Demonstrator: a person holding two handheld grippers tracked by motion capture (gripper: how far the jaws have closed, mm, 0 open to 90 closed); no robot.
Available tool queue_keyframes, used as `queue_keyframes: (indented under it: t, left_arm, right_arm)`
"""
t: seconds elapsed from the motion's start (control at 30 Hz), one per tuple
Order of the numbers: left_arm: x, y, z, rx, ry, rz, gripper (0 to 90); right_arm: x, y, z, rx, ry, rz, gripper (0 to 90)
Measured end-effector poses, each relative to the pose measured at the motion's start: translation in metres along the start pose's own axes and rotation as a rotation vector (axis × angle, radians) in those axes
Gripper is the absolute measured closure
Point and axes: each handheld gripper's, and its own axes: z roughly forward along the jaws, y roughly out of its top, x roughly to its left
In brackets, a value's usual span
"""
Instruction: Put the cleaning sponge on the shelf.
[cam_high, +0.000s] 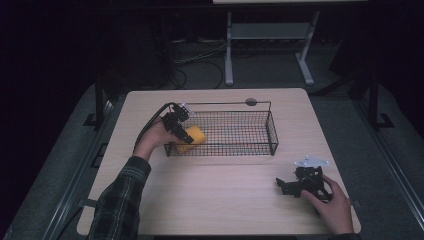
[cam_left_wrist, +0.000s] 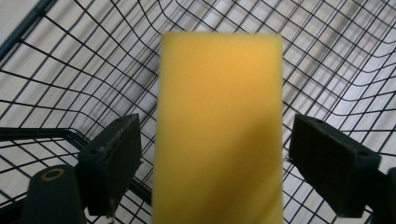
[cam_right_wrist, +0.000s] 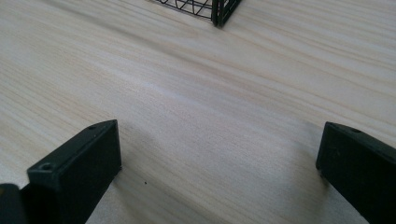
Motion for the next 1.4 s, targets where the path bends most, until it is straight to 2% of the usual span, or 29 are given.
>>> queue_keyframes:
  t: [0.17, 0.4, 0.63, 0.8, 1.03, 1.27, 1.4]
  left_arm:
    - [-0.001, 0.0, -0.005, -0.016, 0.007, -0.005, 14.9]
    - [-0.004, 0.001, -0.025, -0.053, 0.01, -0.008, 15.0]
    - [-0.004, -0.006, -0.044, -0.117, 0.017, -0.036, 15.0]
    - [-0.007, -0.017, -0.059, -0.173, 0.021, -0.059, 15.0]
    - [-0.019, -0.036, -0.072, -0.225, 0.055, -0.082, 15.0]
    - [-0.036, -0.059, -0.078, -0.262, 0.07, -0.09, 15.0]
    - [-0.047, -0.073, -0.079, -0.265, 0.077, -0.089, 15.0]
  right_arm:
    - [0.0, 0.0, 0.0, 0.0, 0.0, 0.0, 0.0]
    - [0.0, 0.0, 0.0, 0.0, 0.0, 0.0, 0.0]
    - [0.0, 0.0, 0.0, 0.0, 0.001, -0.001, 0.0]
    - [0.0, 0.0, 0.0, 0.0, 0.0, -0.002, 0.0]
    - [0.0, 0.0, 0.0, 0.0, 0.001, -0.003, 0.0]
    - [0.0, 0.0, 0.0, 0.0, 0.001, -0.002, 0.0]
    - [0.0, 0.0, 0.0, 0.003, 0.001, 0.002, 0.0]
